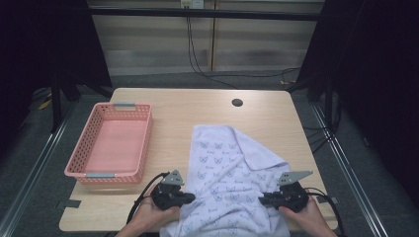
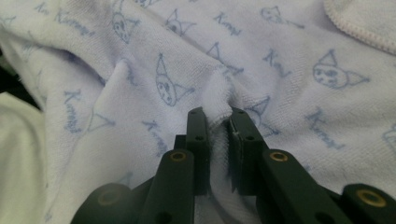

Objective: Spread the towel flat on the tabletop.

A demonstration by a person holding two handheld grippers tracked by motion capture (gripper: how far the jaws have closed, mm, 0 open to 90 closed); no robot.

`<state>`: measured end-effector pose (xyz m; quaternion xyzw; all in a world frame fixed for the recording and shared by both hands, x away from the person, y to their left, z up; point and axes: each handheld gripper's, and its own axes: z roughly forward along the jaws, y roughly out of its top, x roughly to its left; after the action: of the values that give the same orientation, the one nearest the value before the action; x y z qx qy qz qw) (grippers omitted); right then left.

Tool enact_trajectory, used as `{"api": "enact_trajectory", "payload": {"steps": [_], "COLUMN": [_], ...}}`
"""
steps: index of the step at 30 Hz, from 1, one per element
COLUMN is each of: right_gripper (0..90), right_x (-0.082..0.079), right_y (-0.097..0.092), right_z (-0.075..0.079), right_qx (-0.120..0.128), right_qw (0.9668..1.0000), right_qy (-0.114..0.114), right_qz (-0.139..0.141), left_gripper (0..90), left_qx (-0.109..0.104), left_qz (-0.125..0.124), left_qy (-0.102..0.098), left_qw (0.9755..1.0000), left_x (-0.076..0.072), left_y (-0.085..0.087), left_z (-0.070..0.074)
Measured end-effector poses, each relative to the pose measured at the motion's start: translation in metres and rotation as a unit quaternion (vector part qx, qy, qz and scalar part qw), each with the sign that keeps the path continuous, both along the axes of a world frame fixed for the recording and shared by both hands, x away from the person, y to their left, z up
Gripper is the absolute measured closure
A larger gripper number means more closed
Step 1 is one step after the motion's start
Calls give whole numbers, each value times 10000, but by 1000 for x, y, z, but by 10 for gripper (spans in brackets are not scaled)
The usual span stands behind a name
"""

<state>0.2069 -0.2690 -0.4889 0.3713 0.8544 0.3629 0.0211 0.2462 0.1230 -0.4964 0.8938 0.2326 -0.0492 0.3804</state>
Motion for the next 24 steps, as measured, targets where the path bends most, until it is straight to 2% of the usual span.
{"api": "enact_trajectory", "payload": {"steps": [1, 2, 4, 5, 6, 7, 8, 9, 11, 12, 13, 14, 15, 16, 17, 19, 21, 22, 24], "right_gripper": [807, 807, 798, 774, 675, 605, 579, 579, 573, 563, 563, 562, 559, 539, 539, 530, 520, 521, 518], "right_x": [-13, -13, -23, -27, -31, -29, -26, -26, -17, -2, -2, 7, 16, 33, 33, 51, 56, 60, 65], "right_y": [3, 3, 11, 14, 15, 12, 10, 10, 5, 3, 3, 4, 6, 13, 13, 26, 30, 33, 39], "right_z": [3, 3, 7, 9, 11, 13, 15, 15, 20, 21, 21, 20, 18, 11, 11, 2, 0, -3, -8], "right_qx": [-94, -94, -220, -207, 47, 223, 374, 374, 477, 451, 451, 374, 293, 265, 265, 107, 143, 123, -64], "right_qw": [9998, 9998, 9989, 9986, 9986, 9989, 9989, 9989, 9980, 9971, 9971, 9967, 9968, 9970, 9970, 9977, 9979, 9979, 9976], "right_qy": [62, 62, 162, 180, 69, 9, -86, -86, -407, -592, -592, -682, -717, -693, -693, -669, -634, -642, -685], "right_qz": [165, 165, 394, 458, 528, 407, 286, 286, 28, -164, -164, -218, -187, -200, -200, -64, -49, -7, 6], "left_gripper": [867, 867, 866, 854, 804, 792, 775, 775, 754, 722, 722, 714, 705, 701, 701, 686, 678, 675, 668], "left_qx": [-59, -59, -118, -67, -81, -109, -109, -123, -146, -119, -149, -141, -143, -191, -224, -212, -260, -214, -225], "left_qz": [-112, -112, -229, -209, -153, -109, -109, -63, 20, 105, 206, 240, 306, 400, 459, 565, 663, 698, 734], "left_qy": [258, 258, 409, 377, 294, 257, 257, 208, 86, 15, -15, -45, -149, -157, -113, -199, -175, -194, -164], "left_qw": [9996, 9996, 9988, 9990, 9994, 9995, 9995, 9997, 9999, 9999, 9997, 9996, 9993, 9989, 9986, 9980, 9973, 9971, 9969], "left_x": [-10, -10, -19, -21, -19, -17, -17, -12, -2, 3, 10, 17, 23, 30, 37, 48, 57, 61, 64], "left_y": [7, 7, 14, 17, 19, 18, 18, 16, 9, 5, 1, -3, -7, -11, -14, -19, -22, -23, -24], "left_z": [0, 0, 0, 1, 3, 4, 4, 5, 5, 5, 5, 5, 5, 4, 4, 2, 0, -1, -4]}}
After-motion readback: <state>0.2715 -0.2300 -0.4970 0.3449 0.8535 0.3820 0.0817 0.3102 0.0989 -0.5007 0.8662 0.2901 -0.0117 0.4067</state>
